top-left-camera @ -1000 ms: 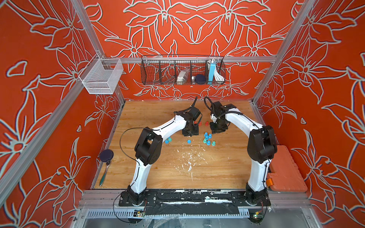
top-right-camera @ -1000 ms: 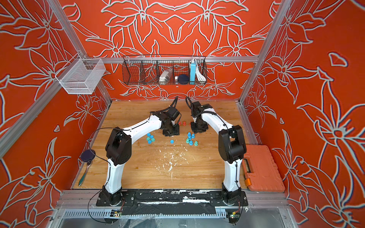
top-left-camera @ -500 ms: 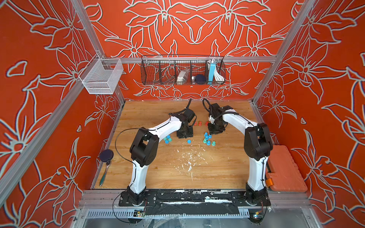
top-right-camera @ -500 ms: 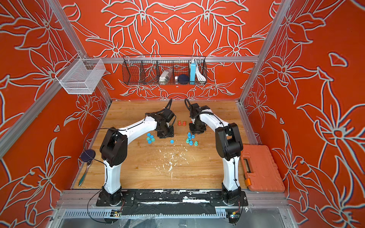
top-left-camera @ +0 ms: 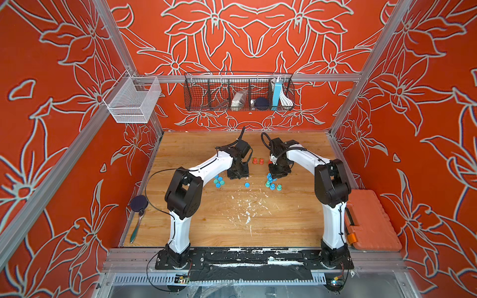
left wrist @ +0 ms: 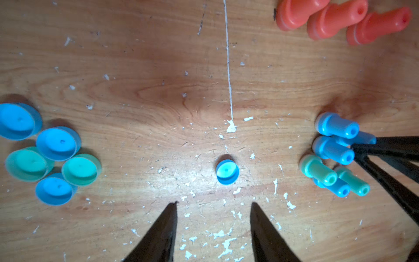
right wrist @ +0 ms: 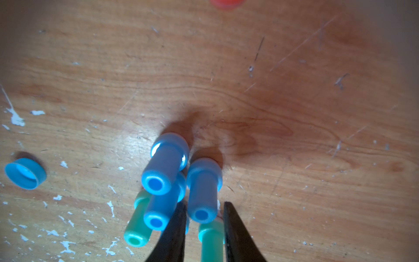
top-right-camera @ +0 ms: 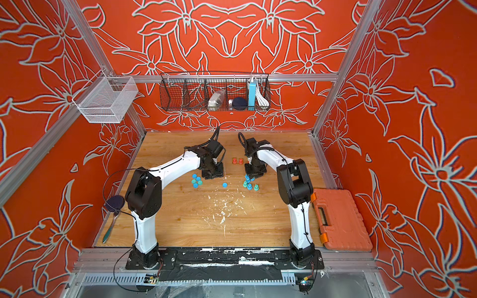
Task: Close the stamp cap
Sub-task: Pick up the stamp from the center of the board.
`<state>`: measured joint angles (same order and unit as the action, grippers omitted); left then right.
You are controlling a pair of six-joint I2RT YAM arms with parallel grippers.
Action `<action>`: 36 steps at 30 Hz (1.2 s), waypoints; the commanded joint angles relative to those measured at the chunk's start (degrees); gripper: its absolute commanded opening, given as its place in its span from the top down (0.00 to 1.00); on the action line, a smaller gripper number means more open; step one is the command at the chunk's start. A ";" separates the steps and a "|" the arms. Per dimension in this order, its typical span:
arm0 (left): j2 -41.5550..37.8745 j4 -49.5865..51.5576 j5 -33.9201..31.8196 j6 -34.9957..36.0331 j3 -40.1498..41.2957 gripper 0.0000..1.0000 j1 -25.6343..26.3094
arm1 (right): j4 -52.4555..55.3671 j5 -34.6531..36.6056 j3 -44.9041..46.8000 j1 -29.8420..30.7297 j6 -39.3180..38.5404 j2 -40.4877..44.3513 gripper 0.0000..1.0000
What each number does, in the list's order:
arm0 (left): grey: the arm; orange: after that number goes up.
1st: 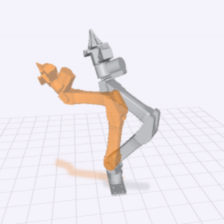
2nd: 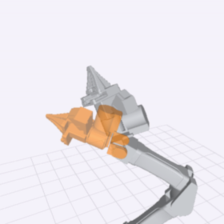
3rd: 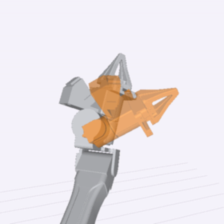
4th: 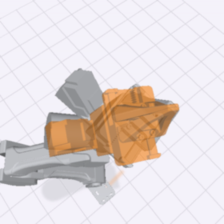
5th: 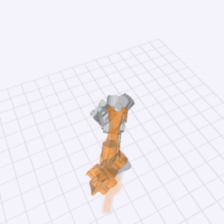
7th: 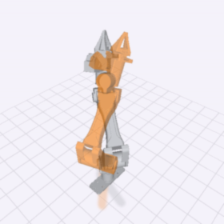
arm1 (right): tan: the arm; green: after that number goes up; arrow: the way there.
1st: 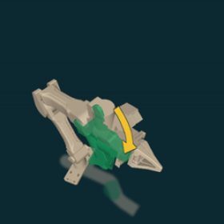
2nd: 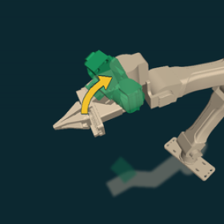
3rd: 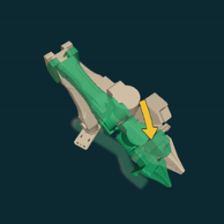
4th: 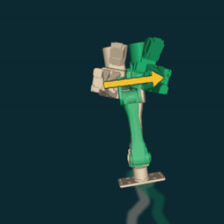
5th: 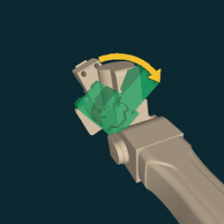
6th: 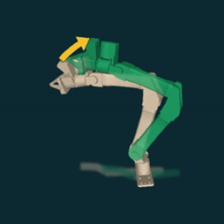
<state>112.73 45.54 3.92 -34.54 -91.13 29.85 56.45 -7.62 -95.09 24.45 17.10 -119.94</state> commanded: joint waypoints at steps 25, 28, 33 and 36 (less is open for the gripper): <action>-5.27 -0.10 -0.67 0.51 4.55 0.49 -1.83 | 0.39 4.08 -1.93 1.83 -0.13 -0.25 0.79; -5.62 -0.19 -0.76 0.58 4.79 0.49 -1.94 | 2.26 6.06 -3.24 1.92 -0.64 1.72 0.79; -6.42 -0.58 -0.72 0.90 5.85 0.49 -2.72 | 8.46 8.70 -9.35 2.16 -1.92 3.99 0.80; -7.29 -1.13 -0.58 1.20 7.46 0.49 -3.64 | 11.76 9.00 -14.84 3.39 -2.26 4.06 0.80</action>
<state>108.03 44.31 3.90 -34.24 -85.12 27.29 62.83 -0.91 -105.16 26.44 15.64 -119.17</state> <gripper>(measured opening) 0.511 0.206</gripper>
